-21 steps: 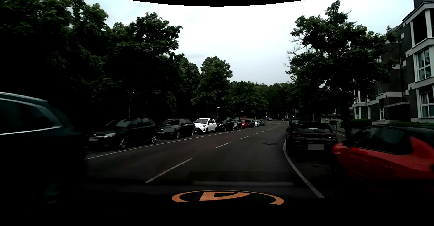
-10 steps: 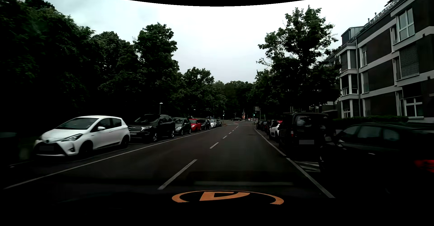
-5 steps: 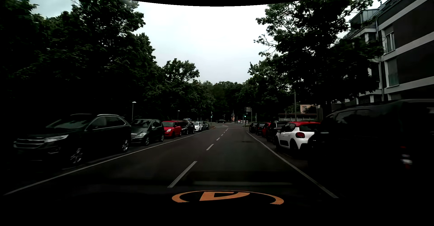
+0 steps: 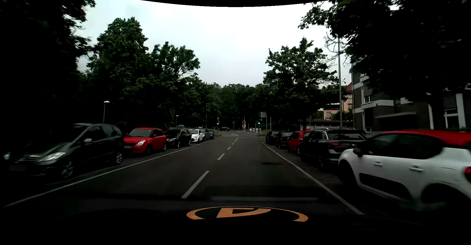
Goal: Follow the waypoints while adhering to traffic rules and regulations
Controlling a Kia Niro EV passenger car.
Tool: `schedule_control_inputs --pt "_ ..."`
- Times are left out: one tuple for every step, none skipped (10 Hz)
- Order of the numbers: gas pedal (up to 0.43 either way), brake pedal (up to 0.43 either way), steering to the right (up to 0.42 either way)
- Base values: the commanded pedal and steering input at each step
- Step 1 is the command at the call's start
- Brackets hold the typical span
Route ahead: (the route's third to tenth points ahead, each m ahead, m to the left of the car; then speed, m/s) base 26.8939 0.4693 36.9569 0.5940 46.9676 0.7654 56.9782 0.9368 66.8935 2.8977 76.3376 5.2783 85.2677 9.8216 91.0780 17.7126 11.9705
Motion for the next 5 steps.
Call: schedule_control_inputs --pt "0.157 0.0 0.016" --pt "0.138 0.0 0.015" --pt "0.13 0.0 0.015" --pt "0.13 0.0 0.012" --pt "0.13 0.0 0.007"
